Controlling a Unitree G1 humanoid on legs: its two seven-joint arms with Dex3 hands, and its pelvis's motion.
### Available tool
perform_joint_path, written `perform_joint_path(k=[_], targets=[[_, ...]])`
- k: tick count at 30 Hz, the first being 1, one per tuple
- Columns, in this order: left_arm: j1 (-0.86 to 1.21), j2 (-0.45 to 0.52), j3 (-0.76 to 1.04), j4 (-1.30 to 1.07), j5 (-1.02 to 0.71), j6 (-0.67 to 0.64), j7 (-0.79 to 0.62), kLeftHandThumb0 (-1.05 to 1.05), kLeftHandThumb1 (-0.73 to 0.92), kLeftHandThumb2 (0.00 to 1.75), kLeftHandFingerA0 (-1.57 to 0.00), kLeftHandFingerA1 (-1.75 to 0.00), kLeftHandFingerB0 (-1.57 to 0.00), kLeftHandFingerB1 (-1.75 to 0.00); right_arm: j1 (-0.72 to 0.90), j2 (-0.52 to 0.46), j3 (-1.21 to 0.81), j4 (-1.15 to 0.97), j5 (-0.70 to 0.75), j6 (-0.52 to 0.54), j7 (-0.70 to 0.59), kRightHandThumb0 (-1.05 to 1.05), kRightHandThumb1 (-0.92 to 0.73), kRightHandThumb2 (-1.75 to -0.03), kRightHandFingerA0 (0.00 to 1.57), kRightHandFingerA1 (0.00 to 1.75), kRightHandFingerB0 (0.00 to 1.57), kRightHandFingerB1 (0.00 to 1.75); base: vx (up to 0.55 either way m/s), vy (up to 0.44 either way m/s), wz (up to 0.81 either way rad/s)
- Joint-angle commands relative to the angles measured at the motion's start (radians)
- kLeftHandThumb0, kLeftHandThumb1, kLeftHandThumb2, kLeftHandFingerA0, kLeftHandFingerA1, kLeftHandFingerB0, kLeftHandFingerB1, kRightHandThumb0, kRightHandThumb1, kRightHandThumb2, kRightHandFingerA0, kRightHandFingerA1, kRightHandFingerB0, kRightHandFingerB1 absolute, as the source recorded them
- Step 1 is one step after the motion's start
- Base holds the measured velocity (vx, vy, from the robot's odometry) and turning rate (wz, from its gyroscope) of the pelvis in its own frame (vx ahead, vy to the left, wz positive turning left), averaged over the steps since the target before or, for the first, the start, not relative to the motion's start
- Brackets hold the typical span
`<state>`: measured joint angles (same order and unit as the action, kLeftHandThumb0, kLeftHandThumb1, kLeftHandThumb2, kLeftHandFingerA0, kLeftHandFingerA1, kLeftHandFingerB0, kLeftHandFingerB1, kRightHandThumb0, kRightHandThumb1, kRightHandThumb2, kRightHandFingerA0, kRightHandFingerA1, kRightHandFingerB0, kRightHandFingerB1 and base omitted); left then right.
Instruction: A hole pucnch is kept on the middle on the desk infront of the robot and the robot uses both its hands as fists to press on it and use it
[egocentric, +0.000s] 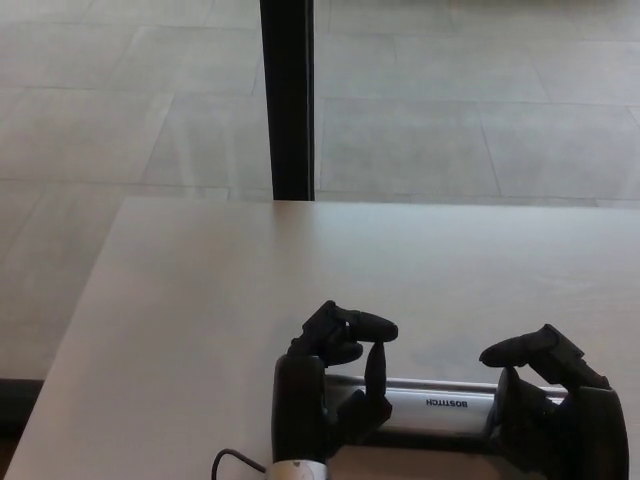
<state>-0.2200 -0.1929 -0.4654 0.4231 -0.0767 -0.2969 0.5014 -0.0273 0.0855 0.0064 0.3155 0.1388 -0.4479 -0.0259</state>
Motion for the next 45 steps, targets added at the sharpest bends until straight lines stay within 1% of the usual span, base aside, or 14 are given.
perform_joint_path(k=[1,6,8,10,11,13,23,24,29,30,34,41,42,45], targets=[[-0.068,-0.343,0.025,0.312,0.159,-0.14,0.359,-0.4,0.7,0.89,-0.98,-1.75,-0.72,-1.45,-0.015,-0.044,-0.065,0.359,-0.123,-0.18,-0.135,-0.42,-0.64,-0.94,1.02,1.75,0.82,1.61,0.0,0.0,0.0],[-0.156,-0.212,-0.124,0.409,0.37,-0.112,0.433,-0.3,0.75,0.88,-0.93,-1.75,-0.69,-1.43,-0.008,-0.067,-0.038,0.445,-0.25,-0.266,-0.257,-0.49,-0.72,-0.68,0.92,1.74,0.84,1.43,0.0,0.0,0.0],[-0.172,-0.148,-0.2,0.434,0.446,-0.11,0.419,-0.29,0.75,0.87,-0.92,-1.75,-0.65,-1.44,-0.013,-0.096,-0.011,0.481,-0.326,-0.278,-0.327,-0.54,-0.6,-1.03,1.23,1.39,0.88,1.1,0.0,0.0,0.0],[-0.189,-0.127,-0.237,0.462,0.476,-0.119,0.435,-0.29,0.74,0.89,-0.93,-1.75,-0.66,-1.41,-0.021,-0.1,-0.007,0.511,-0.347,-0.29,-0.367,-0.53,-0.6,-1.03,1.24,1.39,0.91,1.1,0.0,0.0,0.0],[-0.195,-0.105,-0.27,0.464,0.501,-0.13,0.414,-0.28,0.7,0.92,-0.91,-1.75,-0.66,-1.41,-0.026,-0.103,-0.003,0.535,-0.363,-0.285,-0.402,-0.47,-0.75,-0.68,0.9,1.73,0.82,1.44,0.0,0.0,0.0],[-0.21,-0.094,-0.297,0.481,0.527,-0.137,0.439,-0.27,0.68,0.91,-0.91,-1.75,-0.69,-1.37,-0.03,-0.107,0.003,0.551,-0.377,-0.282,-0.427,-0.48,-0.76,-0.63,0.92,1.74,0.8,1.57,0.0,0.0,0.0],[-0.245,-0.085,-0.342,0.546,0.543,-0.17,0.471,-0.29,0.7,0.87,-0.89,-1.74,-0.65,-1.41,-0.05,-0.111,0.008,0.601,-0.393,-0.33,-0.48,-0.48,-0.72,-0.68,0.9,1.72,0.81,1.45,0.0,0.0,0.0],[-0.245,-0.087,-0.343,0.55,0.544,-0.171,0.476,-0.28,0.71,0.89,-0.88,-1.75,-0.64,-1.42,-0.051,-0.112,0.009,0.602,-0.402,-0.333,-0.494,-0.5,-0.59,-1.0,1.21,1.38,0.88,1.12,0.0,0.0,0.0],[-0.244,-0.095,-0.345,0.566,0.555,-0.179,0.503,-0.26,0.69,0.91,-0.89,-1.75,-0.66,-1.42,-0.056,-0.107,0.001,0.627,-0.392,-0.384,-0.509,-0.48,-0.59,-1.01,1.2,1.37,0.86,1.08,0.0,0.0,0.0],[-0.232,-0.105,-0.325,0.551,0.538,-0.19,0.502,-0.3,0.7,0.92,-0.93,-1.75,-0.65,-1.43,-0.063,-0.108,-0.003,0.605,-0.408,-0.398,-0.532,-0.51,-0.76,-0.72,0.96,1.74,0.85,1.47,0.0,0.0,0.0],[-0.222,-0.135,-0.192,0.418,0.436,-0.217,0.445,-0.32,0.78,0.87,-0.92,-1.75,-0.68,-1.42,-0.089,-0.129,-0.031,0.386,-0.309,-0.404,-0.361,-0.39,-0.65,-0.97,0.98,1.75,0.71,1.63,0.0,0.0,0.0],[-0.23,-0.123,-0.031,0.094,0.208,-0.154,0.107,-0.31,0.71,0.97,-0.95,-1.75,-0.64,-1.53,-0.121,-0.242,-0.044,-0.02,-0.027,-0.142,-0.093,-0.28,-0.65,-1.02,0.94,1.75,0.72,1.45,0.0,0.0,0.0],[-0.305,-0.078,0.05,-0.121,0.005,-0.013,-0.06,-0.28,0.66,1.06,-0.93,-1.75,-0.71,-1.47,-0.177,-0.362,-0.084,-0.252,0.101,0.093,-0.038,-0.22,-0.6,-1.09,1.0,1.75,0.79,1.4,0.0,0.0,0.0],[-0.362,-0.027,0.106,-0.215,-0.088,0.07,-0.146,-0.3,0.65,1.05,-0.96,-1.75,-0.72,-1.47,-0.195,-0.439,-0.121,-0.357,0.19,0.211,-0.023,-0.23,-0.57,-1.14,1.04,1.75,0.79,1.38,0.0,0.0,0.0]])
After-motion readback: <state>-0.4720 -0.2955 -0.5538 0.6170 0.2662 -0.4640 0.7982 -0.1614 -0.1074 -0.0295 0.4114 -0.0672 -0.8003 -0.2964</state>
